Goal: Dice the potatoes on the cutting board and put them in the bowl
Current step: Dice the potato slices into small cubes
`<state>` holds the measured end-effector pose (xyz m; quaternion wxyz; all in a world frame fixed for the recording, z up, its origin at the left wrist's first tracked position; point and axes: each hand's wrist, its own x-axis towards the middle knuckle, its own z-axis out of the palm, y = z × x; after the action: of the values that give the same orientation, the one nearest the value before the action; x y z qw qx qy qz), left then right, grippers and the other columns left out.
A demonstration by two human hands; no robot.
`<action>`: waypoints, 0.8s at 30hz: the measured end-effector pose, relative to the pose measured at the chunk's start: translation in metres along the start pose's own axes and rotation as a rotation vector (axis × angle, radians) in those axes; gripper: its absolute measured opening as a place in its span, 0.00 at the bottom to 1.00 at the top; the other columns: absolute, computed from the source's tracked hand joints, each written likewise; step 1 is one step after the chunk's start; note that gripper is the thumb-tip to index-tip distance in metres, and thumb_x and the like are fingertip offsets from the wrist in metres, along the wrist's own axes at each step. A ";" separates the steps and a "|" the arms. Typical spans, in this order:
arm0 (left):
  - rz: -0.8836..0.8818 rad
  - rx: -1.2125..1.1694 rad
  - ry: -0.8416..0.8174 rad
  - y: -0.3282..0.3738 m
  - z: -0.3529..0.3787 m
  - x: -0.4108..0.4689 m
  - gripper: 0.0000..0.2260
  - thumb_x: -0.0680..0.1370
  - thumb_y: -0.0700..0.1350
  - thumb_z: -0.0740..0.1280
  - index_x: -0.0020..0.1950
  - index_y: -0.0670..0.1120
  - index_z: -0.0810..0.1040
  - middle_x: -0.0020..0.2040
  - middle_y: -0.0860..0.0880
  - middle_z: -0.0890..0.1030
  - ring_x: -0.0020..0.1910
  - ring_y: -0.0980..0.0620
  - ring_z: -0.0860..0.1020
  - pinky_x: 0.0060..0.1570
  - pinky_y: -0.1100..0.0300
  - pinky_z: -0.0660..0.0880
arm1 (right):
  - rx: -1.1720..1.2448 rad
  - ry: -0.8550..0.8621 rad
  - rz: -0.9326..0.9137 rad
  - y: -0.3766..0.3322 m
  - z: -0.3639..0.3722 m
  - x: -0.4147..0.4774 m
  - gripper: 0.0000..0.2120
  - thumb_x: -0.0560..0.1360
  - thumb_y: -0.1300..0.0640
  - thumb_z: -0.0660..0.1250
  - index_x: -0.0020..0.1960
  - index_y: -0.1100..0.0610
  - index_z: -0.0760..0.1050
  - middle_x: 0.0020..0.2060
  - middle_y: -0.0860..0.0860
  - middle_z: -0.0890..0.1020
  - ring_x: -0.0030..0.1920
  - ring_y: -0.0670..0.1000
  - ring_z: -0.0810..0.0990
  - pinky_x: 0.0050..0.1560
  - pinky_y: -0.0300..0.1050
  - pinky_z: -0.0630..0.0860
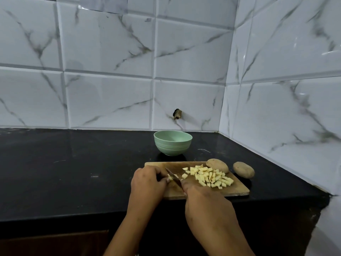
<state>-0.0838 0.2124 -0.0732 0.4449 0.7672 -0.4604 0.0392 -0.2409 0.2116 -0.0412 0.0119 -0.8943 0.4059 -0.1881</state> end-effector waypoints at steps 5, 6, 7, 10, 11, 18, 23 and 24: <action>0.008 -0.026 -0.006 0.001 0.000 0.000 0.02 0.73 0.47 0.72 0.42 0.55 0.83 0.36 0.62 0.75 0.48 0.55 0.75 0.45 0.64 0.68 | -0.051 -0.056 0.005 -0.005 0.008 0.008 0.28 0.81 0.61 0.55 0.77 0.47 0.52 0.59 0.52 0.78 0.55 0.51 0.78 0.47 0.45 0.74; 0.006 -0.028 -0.011 0.001 0.000 0.000 0.03 0.72 0.47 0.72 0.41 0.56 0.83 0.36 0.62 0.75 0.48 0.55 0.75 0.45 0.64 0.69 | -0.051 -0.053 0.003 -0.006 0.010 0.011 0.27 0.81 0.61 0.55 0.77 0.48 0.53 0.58 0.51 0.78 0.55 0.51 0.79 0.47 0.45 0.74; 0.002 -0.032 -0.008 0.001 -0.001 -0.001 0.04 0.72 0.47 0.72 0.40 0.57 0.82 0.36 0.63 0.76 0.48 0.56 0.75 0.45 0.63 0.69 | -0.048 -0.044 0.004 -0.007 0.012 0.014 0.27 0.80 0.62 0.55 0.77 0.48 0.55 0.57 0.51 0.78 0.54 0.51 0.79 0.46 0.44 0.73; -0.012 -0.050 0.013 0.003 -0.003 -0.003 0.10 0.71 0.47 0.73 0.33 0.59 0.78 0.35 0.64 0.76 0.48 0.56 0.75 0.46 0.62 0.70 | -0.028 -0.012 0.011 -0.007 0.014 0.020 0.25 0.80 0.62 0.56 0.75 0.48 0.59 0.57 0.51 0.78 0.54 0.51 0.78 0.44 0.43 0.71; -0.018 -0.050 0.019 0.003 -0.004 -0.004 0.12 0.71 0.47 0.74 0.32 0.60 0.76 0.34 0.64 0.75 0.47 0.56 0.75 0.46 0.62 0.69 | -0.015 0.001 0.012 -0.006 0.014 0.020 0.25 0.80 0.62 0.56 0.75 0.47 0.59 0.57 0.51 0.78 0.54 0.51 0.78 0.43 0.43 0.70; -0.029 -0.026 0.022 0.003 -0.002 -0.003 0.03 0.71 0.48 0.73 0.38 0.54 0.81 0.39 0.57 0.79 0.47 0.54 0.76 0.44 0.61 0.71 | 0.042 0.095 -0.007 0.002 0.008 0.000 0.23 0.81 0.57 0.54 0.75 0.44 0.58 0.56 0.48 0.79 0.53 0.48 0.78 0.41 0.41 0.67; -0.019 -0.001 0.011 0.002 0.001 -0.002 0.02 0.72 0.48 0.70 0.42 0.53 0.82 0.40 0.56 0.79 0.47 0.55 0.75 0.47 0.58 0.75 | 0.005 0.110 -0.008 0.003 0.007 -0.003 0.17 0.81 0.57 0.54 0.69 0.49 0.63 0.52 0.48 0.79 0.51 0.50 0.79 0.41 0.41 0.67; -0.010 0.023 0.020 0.003 0.001 -0.003 0.02 0.73 0.48 0.69 0.43 0.53 0.82 0.40 0.56 0.79 0.47 0.55 0.74 0.47 0.59 0.73 | 0.004 0.098 -0.007 0.002 0.005 -0.004 0.17 0.81 0.57 0.54 0.69 0.49 0.63 0.52 0.48 0.79 0.51 0.50 0.79 0.41 0.41 0.67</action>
<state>-0.0883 0.2131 -0.0728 0.4408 0.7742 -0.4514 0.0501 -0.2433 0.2123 -0.0477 -0.0070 -0.8855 0.4024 -0.2324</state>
